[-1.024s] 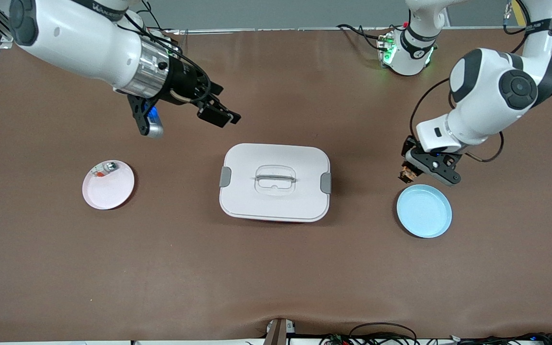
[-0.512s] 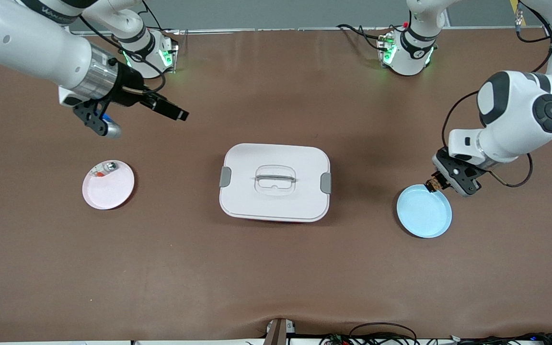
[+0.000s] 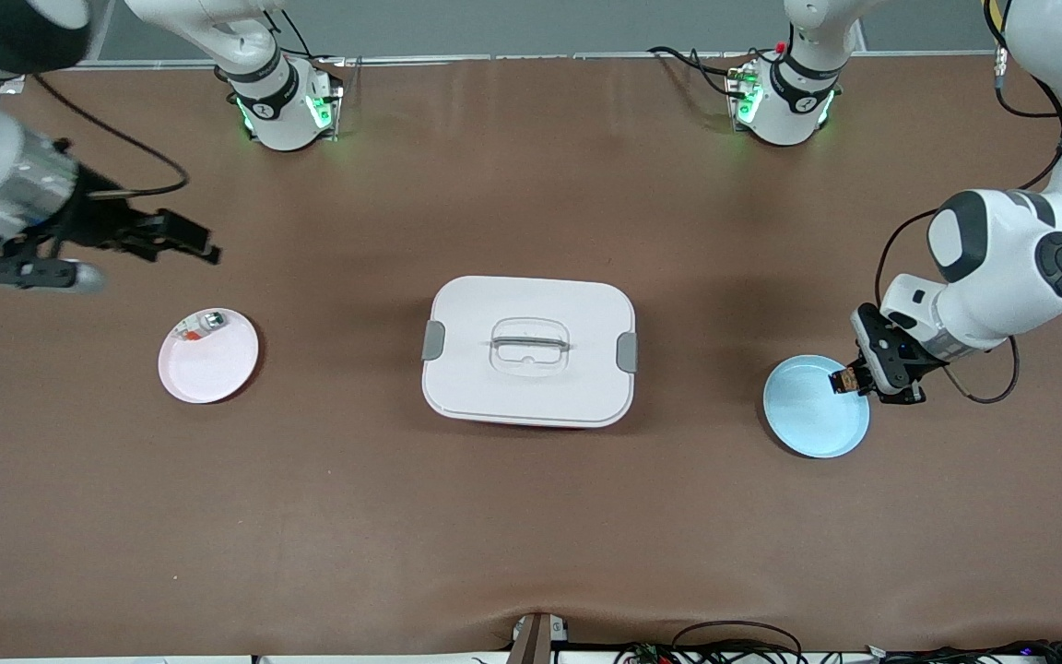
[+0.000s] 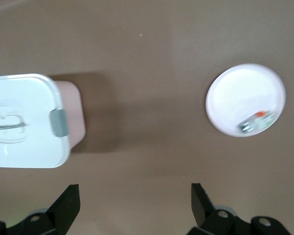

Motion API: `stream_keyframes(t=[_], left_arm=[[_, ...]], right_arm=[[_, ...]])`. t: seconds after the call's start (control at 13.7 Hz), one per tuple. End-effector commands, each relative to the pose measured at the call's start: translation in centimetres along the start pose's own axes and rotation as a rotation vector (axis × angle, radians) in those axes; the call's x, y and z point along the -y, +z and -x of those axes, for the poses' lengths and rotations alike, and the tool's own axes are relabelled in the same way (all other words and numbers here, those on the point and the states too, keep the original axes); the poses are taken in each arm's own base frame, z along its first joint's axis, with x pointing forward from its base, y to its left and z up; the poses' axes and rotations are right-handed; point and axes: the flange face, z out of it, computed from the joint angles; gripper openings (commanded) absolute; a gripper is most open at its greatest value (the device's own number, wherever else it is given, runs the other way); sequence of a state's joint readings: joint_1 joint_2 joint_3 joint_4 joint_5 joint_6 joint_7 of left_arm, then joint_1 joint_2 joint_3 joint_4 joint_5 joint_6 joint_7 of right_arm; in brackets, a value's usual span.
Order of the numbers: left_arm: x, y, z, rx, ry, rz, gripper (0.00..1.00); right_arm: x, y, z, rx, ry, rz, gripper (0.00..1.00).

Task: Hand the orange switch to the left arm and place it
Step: 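Carry the switch with the left gripper while the right gripper retracts, then lower the switch onto the light-blue plate with the left gripper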

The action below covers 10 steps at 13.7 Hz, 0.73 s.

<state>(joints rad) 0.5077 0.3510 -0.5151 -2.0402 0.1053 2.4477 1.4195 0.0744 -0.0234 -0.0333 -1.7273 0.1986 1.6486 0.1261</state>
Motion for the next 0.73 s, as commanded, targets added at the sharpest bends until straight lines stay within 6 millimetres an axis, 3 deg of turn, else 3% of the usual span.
stream_keyframes(t=[0.0, 0.44, 0.66], left_arm=[[0.4, 0.9, -0.6, 0.054, 0.205, -0.029, 0.0], [-0.2, 4.2, -0.8, 0.09, 0.308, -0.008, 0.0], [-0.1, 5.7, -1.0, 0.068, 0.326, -0.042, 0.0]], right_arm=[[-2.6, -0.4, -0.4, -0.038, -0.051, 0.1, 1.0], [-4.2, -3.9, -0.8, -0.104, -0.027, 0.143, 1.0], [-4.8, -4.6, -0.9, -0.117, -0.017, 0.144, 1.0]])
